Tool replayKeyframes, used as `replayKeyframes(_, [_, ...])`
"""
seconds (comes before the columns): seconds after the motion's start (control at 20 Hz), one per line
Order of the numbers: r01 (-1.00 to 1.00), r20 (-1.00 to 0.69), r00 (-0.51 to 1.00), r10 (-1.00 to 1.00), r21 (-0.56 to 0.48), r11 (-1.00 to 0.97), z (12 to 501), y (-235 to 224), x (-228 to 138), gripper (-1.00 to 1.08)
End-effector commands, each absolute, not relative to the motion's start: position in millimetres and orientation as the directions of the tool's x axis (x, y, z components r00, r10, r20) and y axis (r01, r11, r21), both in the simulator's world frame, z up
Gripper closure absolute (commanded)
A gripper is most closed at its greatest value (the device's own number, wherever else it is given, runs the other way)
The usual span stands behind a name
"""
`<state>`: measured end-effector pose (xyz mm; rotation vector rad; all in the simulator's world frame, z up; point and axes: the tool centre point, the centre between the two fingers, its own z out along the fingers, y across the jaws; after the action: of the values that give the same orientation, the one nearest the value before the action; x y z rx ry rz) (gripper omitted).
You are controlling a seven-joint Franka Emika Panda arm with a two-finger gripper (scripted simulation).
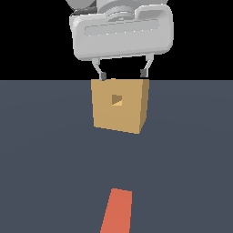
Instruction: Insert the peg into the horizontal hole in a box.
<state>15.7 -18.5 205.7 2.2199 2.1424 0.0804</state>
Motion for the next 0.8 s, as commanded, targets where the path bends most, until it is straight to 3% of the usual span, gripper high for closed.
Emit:
replayKeyframes(0.0, [0.996, -0.001, 0.036, 0.999, 0.076, -0.035, 206, -19, 16, -0.92])
replayKeyframes(0.35, [0.996, -0.001, 0.049, 0.999, 0.07, -0.049, 194, -43, 14, -0.92])
replayKeyframes(0.75, [0.994, 0.0, 0.096, 0.995, 0.048, -0.096, 154, -128, 6, -0.92])
